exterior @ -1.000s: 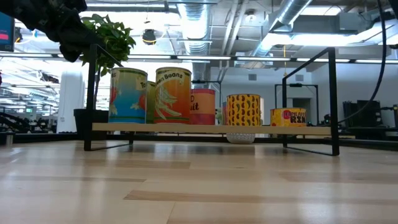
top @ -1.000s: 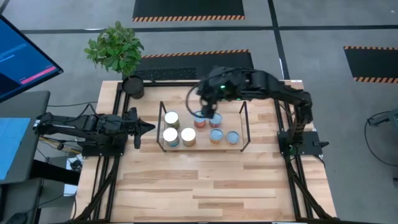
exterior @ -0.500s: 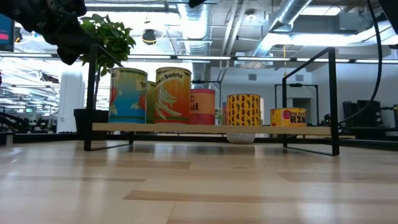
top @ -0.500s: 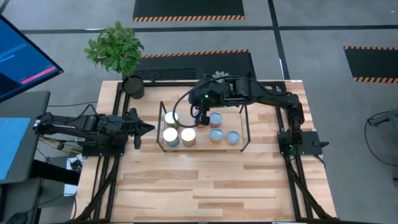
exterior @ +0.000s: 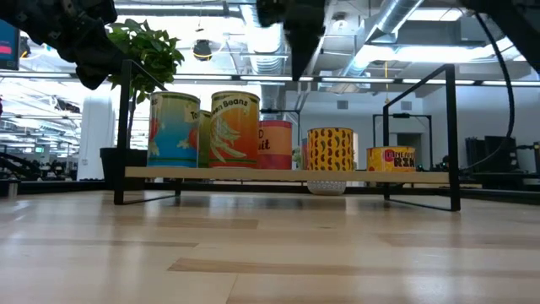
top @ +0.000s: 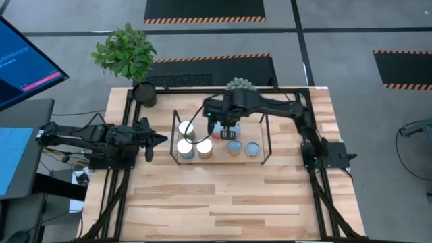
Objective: Pick and place cans onto a shelf
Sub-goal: Adjust the canned fruits and vegetables on the shelf
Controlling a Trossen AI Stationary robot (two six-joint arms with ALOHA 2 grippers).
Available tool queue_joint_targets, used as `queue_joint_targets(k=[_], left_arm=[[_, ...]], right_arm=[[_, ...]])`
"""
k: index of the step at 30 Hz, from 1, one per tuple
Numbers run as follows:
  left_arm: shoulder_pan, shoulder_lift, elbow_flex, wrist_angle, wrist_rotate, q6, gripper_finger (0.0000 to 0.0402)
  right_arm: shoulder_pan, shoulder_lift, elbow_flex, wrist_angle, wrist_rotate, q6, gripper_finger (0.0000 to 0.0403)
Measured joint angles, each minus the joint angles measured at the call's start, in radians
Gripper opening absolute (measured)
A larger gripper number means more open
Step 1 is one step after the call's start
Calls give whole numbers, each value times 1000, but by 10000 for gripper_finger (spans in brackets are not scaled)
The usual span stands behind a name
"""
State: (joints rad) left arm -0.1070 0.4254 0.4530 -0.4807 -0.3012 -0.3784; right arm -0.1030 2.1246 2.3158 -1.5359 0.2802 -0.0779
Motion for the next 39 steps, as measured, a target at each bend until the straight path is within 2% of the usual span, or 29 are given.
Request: queue_joint_targets(k=[8, 15, 19, 22, 30, 35, 39], left_arm=[[0, 0, 0, -12, 0, -24, 8], [0, 0, 0, -53, -1, -28, 8], [0, 0, 0, -61, -1, -28, 8], [0, 0, 0, -62, -1, -27, 8], [0, 0, 0, -60, -1, -27, 8], [0, 0, 0, -60, -1, -28, 8], [0, 0, 0, -60, -1, -28, 8]], right_arm=[[-12, 71, 1, -38, -47, -78, 54], [-56, -24, 2, -14, -47, -57, 54], [-85, -82, -11, 31, -82, -46, 54], [-91, -152, -131, 102, -102, -51, 54], [-82, -429, -668, 482, -104, -26, 54], [-68, -541, -865, 689, -105, 13, 54], [-62, -565, -975, 747, -107, 42, 54]])
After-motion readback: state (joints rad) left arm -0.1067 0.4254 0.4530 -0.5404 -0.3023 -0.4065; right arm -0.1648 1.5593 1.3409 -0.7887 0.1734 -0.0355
